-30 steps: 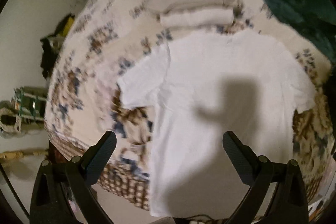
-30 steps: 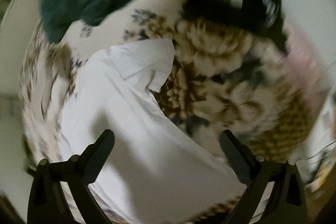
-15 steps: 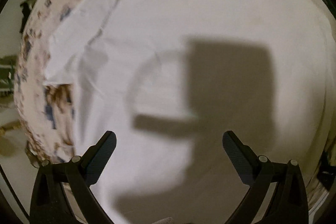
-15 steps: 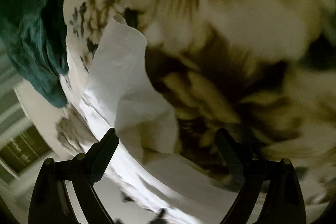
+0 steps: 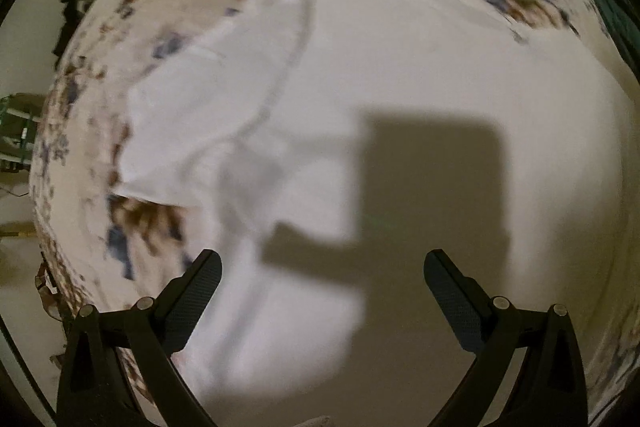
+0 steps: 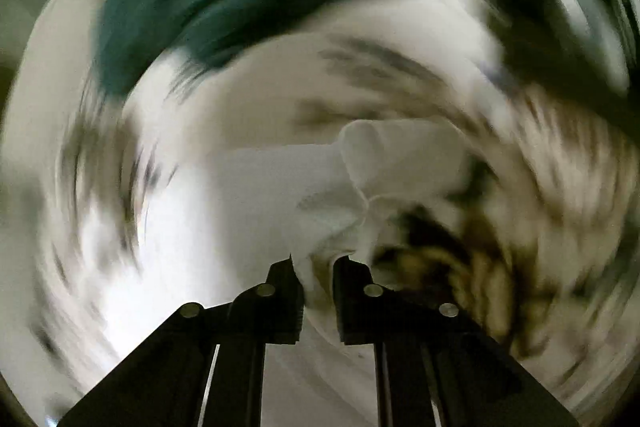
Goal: Fold small clothes
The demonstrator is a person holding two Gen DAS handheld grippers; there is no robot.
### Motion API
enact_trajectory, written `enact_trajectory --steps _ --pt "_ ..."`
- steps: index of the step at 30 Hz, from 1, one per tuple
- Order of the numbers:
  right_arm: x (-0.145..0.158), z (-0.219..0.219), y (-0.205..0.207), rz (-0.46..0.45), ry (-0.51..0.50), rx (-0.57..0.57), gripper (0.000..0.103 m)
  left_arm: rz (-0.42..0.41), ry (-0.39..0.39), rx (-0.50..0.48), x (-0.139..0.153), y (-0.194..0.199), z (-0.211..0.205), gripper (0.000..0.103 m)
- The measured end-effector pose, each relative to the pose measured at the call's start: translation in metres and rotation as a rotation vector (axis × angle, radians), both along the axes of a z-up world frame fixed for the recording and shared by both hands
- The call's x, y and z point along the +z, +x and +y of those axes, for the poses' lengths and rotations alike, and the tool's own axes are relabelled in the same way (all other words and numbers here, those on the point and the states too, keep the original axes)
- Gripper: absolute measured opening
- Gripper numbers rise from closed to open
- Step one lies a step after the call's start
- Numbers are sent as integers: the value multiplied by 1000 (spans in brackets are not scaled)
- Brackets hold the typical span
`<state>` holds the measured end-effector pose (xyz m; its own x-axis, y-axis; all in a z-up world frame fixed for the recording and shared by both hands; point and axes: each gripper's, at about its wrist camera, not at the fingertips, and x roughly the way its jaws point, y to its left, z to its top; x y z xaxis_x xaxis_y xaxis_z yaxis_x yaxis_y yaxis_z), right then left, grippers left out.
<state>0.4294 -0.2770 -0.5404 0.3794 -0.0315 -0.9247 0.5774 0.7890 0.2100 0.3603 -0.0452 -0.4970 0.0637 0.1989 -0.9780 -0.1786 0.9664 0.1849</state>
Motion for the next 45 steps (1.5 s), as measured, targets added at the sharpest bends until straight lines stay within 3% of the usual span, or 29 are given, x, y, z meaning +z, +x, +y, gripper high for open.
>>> enact_trajectory --steps 3,6,9,10,11,15,18,21,25,28,31,35,37,39,40,42,43,44,45 --pt "2 114 36 70 -275 418 12 -13 34 21 4 -8 24 103" --pt "-29 207 28 196 -423 767 12 -1 56 48 -3 -17 43 103" --pt "-45 245 4 272 -412 932 42 13 71 70 -4 -32 64 103" --pt "-42 248 -7 263 -373 943 55 16 73 77 -4 -37 71 103" --pt "-38 247 -15 254 -338 937 59 18 73 84 -5 -42 76 103" --pt "-18 225 -38 204 -252 873 60 21 61 122 -8 -51 102 103" --pt "-13 186 -46 183 -150 733 60 16 61 156 -6 -55 118 103" --pt "-18 176 -33 181 -231 693 60 -4 73 172 -2 -57 128 103" --pt "-26 213 -3 150 -357 749 60 -15 88 174 -1 -57 137 103" --pt "-52 233 41 194 -406 716 59 -15 92 175 -2 -56 141 103" --pt "-80 238 80 260 -402 636 1 -30 98 181 1 -52 147 103" --pt "-68 261 110 182 -484 590 1 -45 102 185 2 -47 153 103" --pt "-65 273 124 155 -440 603 1 -43 102 181 1 -45 154 103" --pt "-66 277 132 170 -321 634 1 -43 101 177 1 -45 155 103" --pt "-66 278 130 182 -254 654 3 -41 100 175 1 -44 155 103" --pt "-63 275 117 197 -184 693 24 -38 95 169 2 -43 155 103" --pt "-58 267 102 187 -143 697 52 -38 92 165 2 -43 155 103" --pt "-53 259 89 166 -108 690 66 -38 89 163 3 -43 156 103" --pt "-47 246 70 141 -68 676 66 -38 86 164 3 -42 157 103"
